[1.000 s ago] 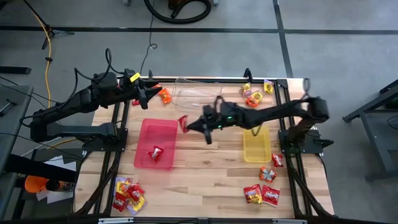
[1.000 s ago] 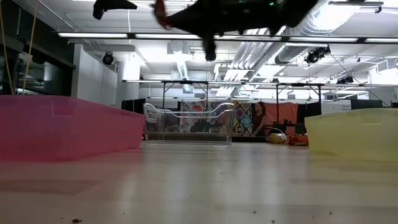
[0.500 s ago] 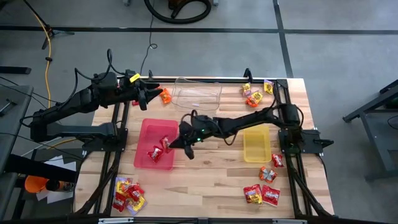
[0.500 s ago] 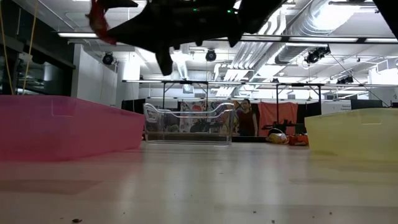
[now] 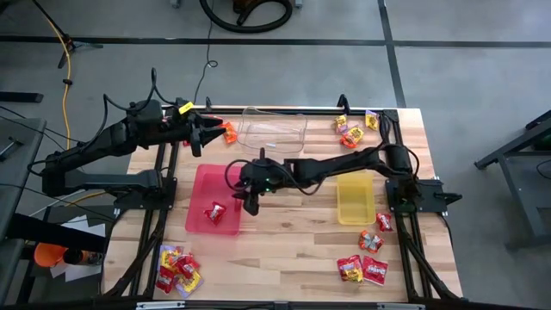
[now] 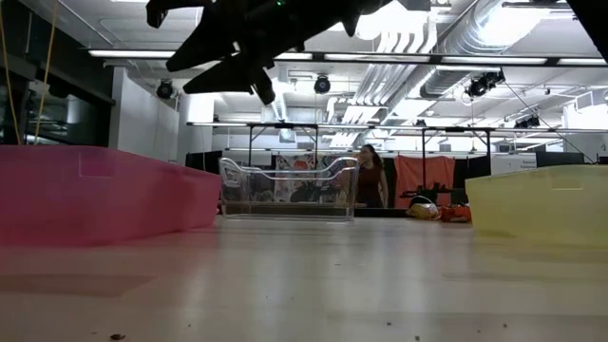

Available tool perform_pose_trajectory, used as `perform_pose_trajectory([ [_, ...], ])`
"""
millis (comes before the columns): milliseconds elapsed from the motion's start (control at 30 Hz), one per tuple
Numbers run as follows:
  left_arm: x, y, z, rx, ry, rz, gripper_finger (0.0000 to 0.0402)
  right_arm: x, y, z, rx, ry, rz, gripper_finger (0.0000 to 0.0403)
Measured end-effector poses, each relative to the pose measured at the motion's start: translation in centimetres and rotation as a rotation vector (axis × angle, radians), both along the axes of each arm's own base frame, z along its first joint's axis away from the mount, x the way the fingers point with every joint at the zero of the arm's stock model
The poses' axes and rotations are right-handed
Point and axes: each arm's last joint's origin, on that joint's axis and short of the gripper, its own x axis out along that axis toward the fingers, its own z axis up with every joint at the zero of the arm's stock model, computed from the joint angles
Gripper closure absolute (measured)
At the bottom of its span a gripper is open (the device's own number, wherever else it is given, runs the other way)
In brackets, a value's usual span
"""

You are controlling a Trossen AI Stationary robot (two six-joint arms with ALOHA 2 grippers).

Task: Sort candy
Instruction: Put the red candy into the red bin

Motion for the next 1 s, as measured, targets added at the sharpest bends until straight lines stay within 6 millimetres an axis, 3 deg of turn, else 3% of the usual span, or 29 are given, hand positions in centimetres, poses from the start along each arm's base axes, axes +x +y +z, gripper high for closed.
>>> perform_pose_trajectory([
  [100, 0.0, 0.0, 0.0, 0.000, 0.000, 0.000, 0.0211, -0.2, 0.0, 0.5, -0.006, 0.026, 0.011, 0.0190],
  [267, 0.0, -0.1, 0.0, -0.011, -0.003, -0.013, 0.0211, -2.3, 0.0, 1.8, -0.052, 0.181, 0.087, 0.0181],
  [467, 0.4, -1.6, 0.0, -0.051, -0.013, -0.157, 0.0211, -7.8, 0.1, 4.5, -0.132, 0.384, 0.138, 0.0181],
  [567, 1.0, -3.1, -0.1, -0.121, -0.022, -0.233, 0.0211, -11.8, 0.4, 4.5, -0.163, 0.436, 0.119, 0.0181],
  [800, 4.3, -9.3, -2.1, -0.283, 0.120, -0.452, 0.0211, -21.7, 0.6, 2.7, -0.013, 0.378, -0.106, 0.0181],
  [1000, 5.8, -16.9, -6.6, -0.489, 0.475, -0.690, 0.0211, -25.7, 0.6, 0.8, 0.138, 0.184, -0.249, 0.0181],
])
